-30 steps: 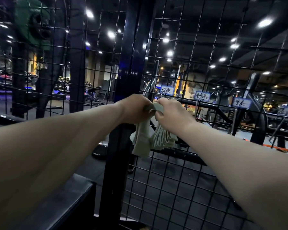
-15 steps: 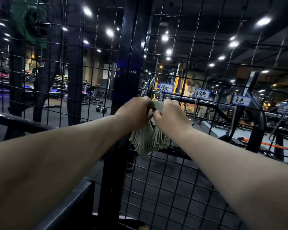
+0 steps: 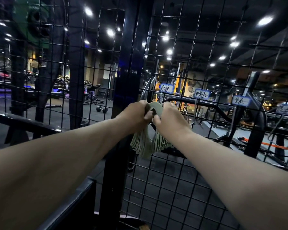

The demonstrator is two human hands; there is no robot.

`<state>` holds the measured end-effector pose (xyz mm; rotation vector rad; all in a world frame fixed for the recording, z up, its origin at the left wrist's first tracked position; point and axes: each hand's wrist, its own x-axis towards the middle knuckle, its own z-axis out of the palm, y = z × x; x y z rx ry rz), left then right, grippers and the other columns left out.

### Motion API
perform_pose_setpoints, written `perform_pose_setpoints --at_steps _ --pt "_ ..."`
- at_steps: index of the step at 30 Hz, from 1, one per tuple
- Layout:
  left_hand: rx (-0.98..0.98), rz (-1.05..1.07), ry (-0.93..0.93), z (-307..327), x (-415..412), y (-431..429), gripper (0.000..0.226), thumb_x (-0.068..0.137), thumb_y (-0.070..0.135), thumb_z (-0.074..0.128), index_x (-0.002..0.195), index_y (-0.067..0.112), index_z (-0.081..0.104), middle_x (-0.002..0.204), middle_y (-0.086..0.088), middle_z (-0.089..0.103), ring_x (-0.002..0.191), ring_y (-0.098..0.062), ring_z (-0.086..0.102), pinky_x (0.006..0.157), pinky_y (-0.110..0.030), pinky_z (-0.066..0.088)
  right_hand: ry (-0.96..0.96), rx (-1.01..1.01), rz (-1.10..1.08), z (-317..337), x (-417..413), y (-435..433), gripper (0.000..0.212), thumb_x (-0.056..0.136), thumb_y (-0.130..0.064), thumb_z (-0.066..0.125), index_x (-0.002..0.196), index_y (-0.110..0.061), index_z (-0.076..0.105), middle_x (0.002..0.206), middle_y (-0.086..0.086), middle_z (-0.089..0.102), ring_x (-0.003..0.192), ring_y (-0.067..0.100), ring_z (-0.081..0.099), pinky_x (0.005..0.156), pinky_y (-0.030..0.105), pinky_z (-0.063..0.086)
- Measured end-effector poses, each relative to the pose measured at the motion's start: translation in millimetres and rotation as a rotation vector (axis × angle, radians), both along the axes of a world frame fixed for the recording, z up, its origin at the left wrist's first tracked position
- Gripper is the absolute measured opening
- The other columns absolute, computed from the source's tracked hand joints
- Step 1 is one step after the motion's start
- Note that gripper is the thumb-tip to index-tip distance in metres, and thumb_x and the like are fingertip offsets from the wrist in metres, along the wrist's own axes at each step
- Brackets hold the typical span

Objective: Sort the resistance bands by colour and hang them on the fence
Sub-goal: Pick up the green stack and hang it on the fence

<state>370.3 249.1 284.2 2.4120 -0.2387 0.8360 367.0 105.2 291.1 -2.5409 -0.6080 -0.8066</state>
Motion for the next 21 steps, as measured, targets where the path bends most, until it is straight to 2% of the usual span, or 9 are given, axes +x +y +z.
perform_pose_setpoints --at_steps 3,7,9,11,13,15,18,21 --pt "-0.017 0.017 0.005 -1.9 0.4 -0.2 0.026 0.099 0.032 0.053 0.117 0.014 0.058 0.095 0.000 0.063 0.084 -0.016 0.060 0.073 -0.029 0.047 -0.022 -0.047 -0.012 -2.6 3.0 3.9 0.031 0.099 -0.024 0.049 0.121 -0.002 0.046 0.117 0.016 0.052 0.102 0.032 0.056 0.073 0.032 0.038" --pt "-0.040 0.019 -0.049 2.3 1.0 -1.3 0.024 0.099 0.029 0.057 0.114 0.013 0.065 0.098 -0.002 0.070 0.088 -0.018 0.065 0.073 -0.028 0.047 -0.028 0.013 -0.009 1.6 3.0 2.5 0.020 0.100 -0.019 0.046 0.113 -0.005 0.051 0.106 0.013 0.059 0.089 0.029 0.060 0.068 0.034 0.047" --pt "-0.055 0.014 -0.042 3.9 1.5 -1.2 0.022 0.098 0.030 0.058 0.110 0.013 0.067 0.097 -0.002 0.070 0.089 -0.019 0.065 0.073 -0.029 0.049 -0.038 0.000 -0.005 1.8 1.9 2.2 0.018 0.101 -0.018 0.046 0.113 -0.007 0.051 0.106 0.013 0.059 0.089 0.028 0.061 0.069 0.035 0.050" --pt "-0.078 -0.010 -0.019 3.3 1.4 -0.4 0.022 0.098 0.032 0.059 0.107 0.014 0.068 0.094 0.000 0.069 0.086 -0.017 0.065 0.072 -0.029 0.050 -0.053 -0.011 -0.004 1.6 -0.5 2.2 0.020 0.100 -0.018 0.046 0.115 -0.006 0.051 0.109 0.014 0.058 0.094 0.030 0.061 0.073 0.036 0.051" --pt "-0.100 -0.037 -0.006 -1.4 1.7 -0.7 0.020 0.098 0.034 0.058 0.101 0.016 0.065 0.085 0.004 0.066 0.079 -0.014 0.062 0.064 -0.025 0.045 -0.060 -0.083 -0.020 -0.2 -2.4 2.3 0.026 0.101 -0.016 0.045 0.122 -0.002 0.051 0.116 0.017 0.054 0.103 0.032 0.058 0.077 0.034 0.046" --pt "-0.113 -0.042 0.004 -6.6 0.7 -2.8 0.017 0.099 0.031 0.055 0.105 0.016 0.060 0.084 0.006 0.063 0.077 -0.012 0.059 0.064 -0.024 0.043 -0.041 -0.112 -0.023 -5.5 -4.6 3.0 0.033 0.102 -0.017 0.045 0.132 -0.001 0.046 0.127 0.017 0.046 0.113 0.032 0.052 0.083 0.033 0.043" --pt "-0.070 -0.017 -0.030 -5.7 0.0 -5.2 0.021 0.101 0.027 0.050 0.117 0.014 0.055 0.092 0.001 0.063 0.083 -0.018 0.060 0.076 -0.033 0.051 0.071 0.046 0.021 -9.8 -6.6 5.9 0.049 0.099 -0.022 0.051 0.140 -0.003 0.031 0.136 0.017 0.035 0.119 0.033 0.048 0.091 0.036 0.043" --pt "0.013 -0.014 -0.086 0.2 0.2 -3.7 0.012 0.101 0.026 0.051 0.110 0.019 0.055 0.085 0.004 0.065 0.073 -0.011 0.061 0.066 -0.027 0.050 0.139 0.245 0.063 -9.1 -4.8 6.2 0.030 0.097 -0.022 0.053 0.122 -0.011 0.039 0.124 0.011 0.039 0.098 0.026 0.055 0.082 0.039 0.052"
